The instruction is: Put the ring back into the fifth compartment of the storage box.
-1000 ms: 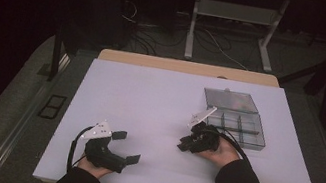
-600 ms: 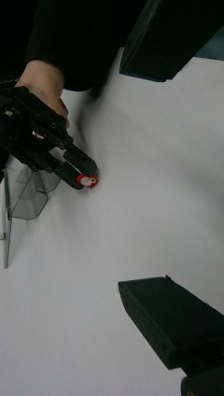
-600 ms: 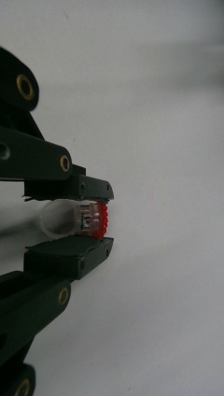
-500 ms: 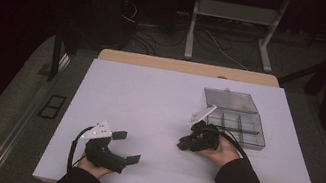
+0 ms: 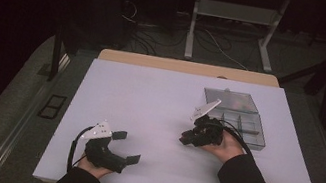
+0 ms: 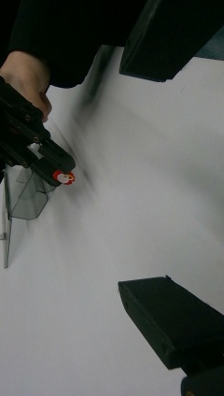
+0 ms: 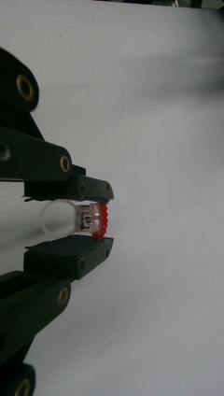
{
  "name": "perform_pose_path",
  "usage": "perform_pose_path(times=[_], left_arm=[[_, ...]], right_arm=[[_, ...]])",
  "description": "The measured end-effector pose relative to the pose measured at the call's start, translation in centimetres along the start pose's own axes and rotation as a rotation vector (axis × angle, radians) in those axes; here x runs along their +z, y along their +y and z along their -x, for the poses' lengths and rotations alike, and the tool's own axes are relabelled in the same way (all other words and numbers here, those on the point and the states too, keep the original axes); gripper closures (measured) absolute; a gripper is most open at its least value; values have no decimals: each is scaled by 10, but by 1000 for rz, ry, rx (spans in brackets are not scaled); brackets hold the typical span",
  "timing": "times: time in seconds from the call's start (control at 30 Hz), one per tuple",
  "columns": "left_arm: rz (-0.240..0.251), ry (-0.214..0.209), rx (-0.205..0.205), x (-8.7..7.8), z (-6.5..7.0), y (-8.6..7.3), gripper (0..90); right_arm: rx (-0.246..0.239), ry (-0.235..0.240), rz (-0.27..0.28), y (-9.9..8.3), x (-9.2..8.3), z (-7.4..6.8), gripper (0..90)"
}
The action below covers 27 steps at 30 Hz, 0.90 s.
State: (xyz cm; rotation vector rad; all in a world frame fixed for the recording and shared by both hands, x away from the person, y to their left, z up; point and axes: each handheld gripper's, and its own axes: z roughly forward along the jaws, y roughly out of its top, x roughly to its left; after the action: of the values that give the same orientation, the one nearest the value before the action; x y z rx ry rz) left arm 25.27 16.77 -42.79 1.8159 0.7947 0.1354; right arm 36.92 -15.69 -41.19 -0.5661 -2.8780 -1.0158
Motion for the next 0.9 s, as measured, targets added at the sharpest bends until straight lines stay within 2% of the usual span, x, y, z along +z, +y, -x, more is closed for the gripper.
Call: perform_pose_path(times=[0.9], left_arm=[[1,-1,-3,0,-1,0,0]], right_arm=[[56,-60,59,-5,-43,17,706]])
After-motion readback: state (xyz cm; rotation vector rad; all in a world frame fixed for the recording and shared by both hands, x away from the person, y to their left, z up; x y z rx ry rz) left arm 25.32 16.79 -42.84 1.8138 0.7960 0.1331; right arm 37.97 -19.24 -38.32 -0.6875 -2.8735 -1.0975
